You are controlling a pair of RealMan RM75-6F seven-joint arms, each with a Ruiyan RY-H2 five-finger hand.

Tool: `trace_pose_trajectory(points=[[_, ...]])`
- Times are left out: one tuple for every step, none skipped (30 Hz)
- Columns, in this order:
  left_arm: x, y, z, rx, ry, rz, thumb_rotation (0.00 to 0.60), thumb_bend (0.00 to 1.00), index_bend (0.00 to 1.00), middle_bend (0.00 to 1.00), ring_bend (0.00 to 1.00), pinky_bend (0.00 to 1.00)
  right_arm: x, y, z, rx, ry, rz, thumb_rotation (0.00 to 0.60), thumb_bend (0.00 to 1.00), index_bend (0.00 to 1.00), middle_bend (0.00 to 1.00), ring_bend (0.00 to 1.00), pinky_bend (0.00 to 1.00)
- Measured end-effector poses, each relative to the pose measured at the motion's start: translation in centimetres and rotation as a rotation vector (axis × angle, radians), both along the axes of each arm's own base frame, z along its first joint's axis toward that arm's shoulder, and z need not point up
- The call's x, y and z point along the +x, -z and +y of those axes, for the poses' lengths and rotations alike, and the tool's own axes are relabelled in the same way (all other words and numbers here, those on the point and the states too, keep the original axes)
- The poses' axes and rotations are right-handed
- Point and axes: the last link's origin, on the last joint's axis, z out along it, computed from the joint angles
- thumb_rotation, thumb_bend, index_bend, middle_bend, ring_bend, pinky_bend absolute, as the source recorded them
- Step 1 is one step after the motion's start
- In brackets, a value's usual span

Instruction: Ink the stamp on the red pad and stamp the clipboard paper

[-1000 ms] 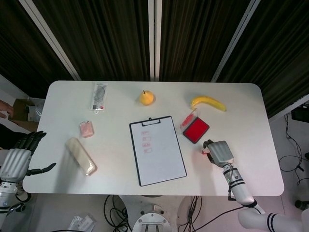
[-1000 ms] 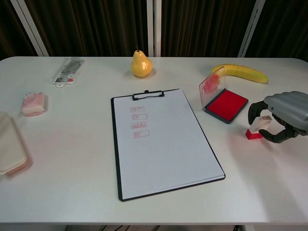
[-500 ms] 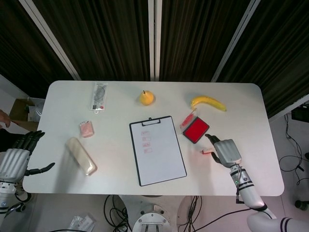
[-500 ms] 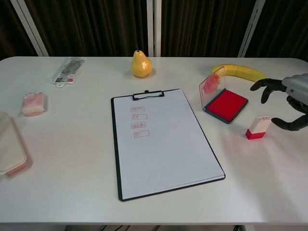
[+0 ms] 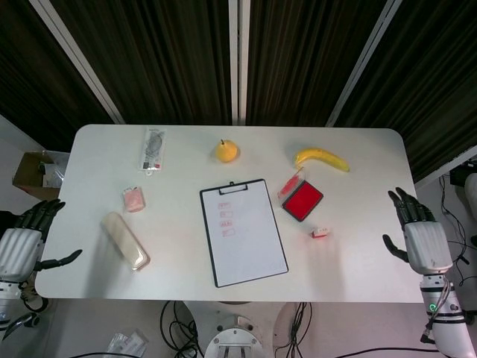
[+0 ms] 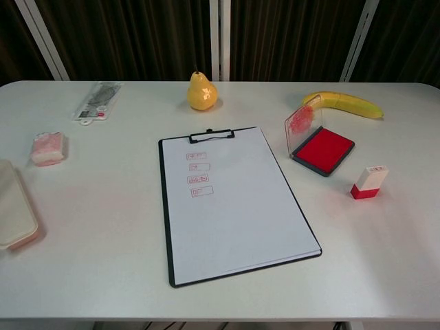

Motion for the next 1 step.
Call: trace_pose_trajectory(points=[[0.04, -0.03, 0.01, 0.001, 0.001, 0.001, 0.298, 0.11, 0.11, 0.10, 0.09, 0.19, -0.63, -0.28, 0.27, -0.012, 0.026, 0.014, 0.600, 0.17, 0.00, 0.00, 0.00, 0.00]])
